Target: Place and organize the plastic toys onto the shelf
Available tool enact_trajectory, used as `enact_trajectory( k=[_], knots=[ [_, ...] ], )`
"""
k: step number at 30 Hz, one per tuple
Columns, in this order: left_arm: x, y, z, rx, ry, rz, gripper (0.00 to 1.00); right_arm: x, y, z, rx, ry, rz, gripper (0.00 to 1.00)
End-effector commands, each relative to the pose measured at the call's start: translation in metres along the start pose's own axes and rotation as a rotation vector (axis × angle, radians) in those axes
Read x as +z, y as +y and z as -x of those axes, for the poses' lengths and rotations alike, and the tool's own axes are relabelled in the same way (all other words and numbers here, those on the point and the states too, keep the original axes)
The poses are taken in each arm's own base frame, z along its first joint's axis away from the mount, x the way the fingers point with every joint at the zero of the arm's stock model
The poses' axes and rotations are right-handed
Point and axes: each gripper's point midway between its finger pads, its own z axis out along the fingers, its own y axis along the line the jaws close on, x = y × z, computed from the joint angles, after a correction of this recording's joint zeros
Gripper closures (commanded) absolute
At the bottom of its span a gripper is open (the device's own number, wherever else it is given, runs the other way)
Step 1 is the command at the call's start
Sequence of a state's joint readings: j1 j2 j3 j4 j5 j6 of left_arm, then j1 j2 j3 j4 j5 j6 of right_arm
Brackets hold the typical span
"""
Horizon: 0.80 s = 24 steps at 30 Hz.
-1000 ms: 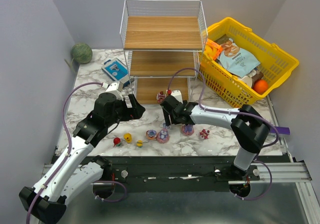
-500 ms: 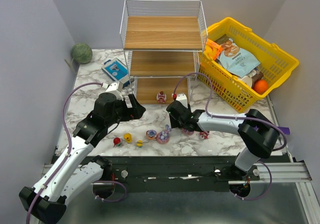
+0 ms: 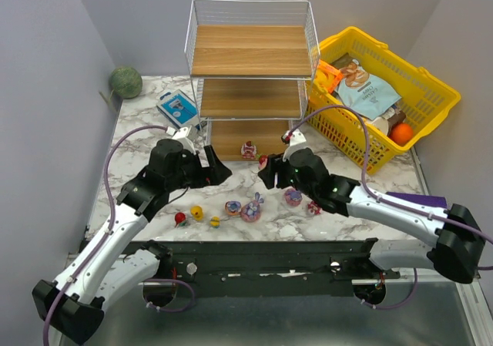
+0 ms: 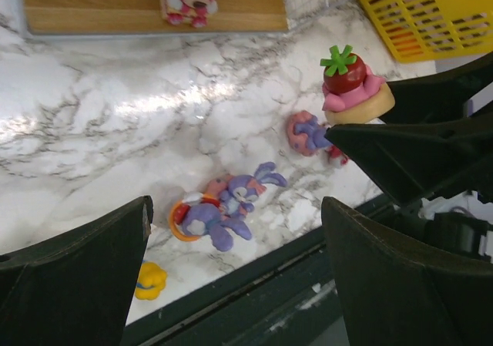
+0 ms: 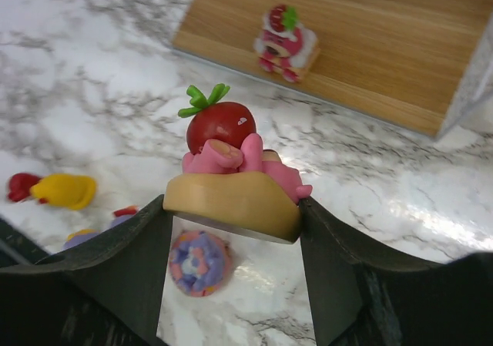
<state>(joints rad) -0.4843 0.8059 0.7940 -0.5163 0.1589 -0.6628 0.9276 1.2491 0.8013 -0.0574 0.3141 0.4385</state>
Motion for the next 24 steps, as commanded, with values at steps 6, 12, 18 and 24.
enact_trajectory(
  k=[6,12,18,24],
  knots=[
    [-0.008,-0.072,0.006,-0.112,0.176,-0.281,0.01,-0.044,0.073,0.033,-0.073,-0.113,0.453,0.67],
    [-0.001,-0.087,0.001,-0.207,0.287,-0.344,0.01,-0.046,0.09,0.034,-0.097,-0.093,0.537,0.68],
    [0.005,-0.076,-0.006,-0.239,0.319,-0.286,0.07,-0.042,0.094,0.037,-0.106,-0.097,0.542,0.68],
    [0.016,-0.069,-0.006,-0.295,0.296,-0.267,0.2,-0.041,0.101,0.03,-0.092,-0.079,0.585,0.69]
  ],
)
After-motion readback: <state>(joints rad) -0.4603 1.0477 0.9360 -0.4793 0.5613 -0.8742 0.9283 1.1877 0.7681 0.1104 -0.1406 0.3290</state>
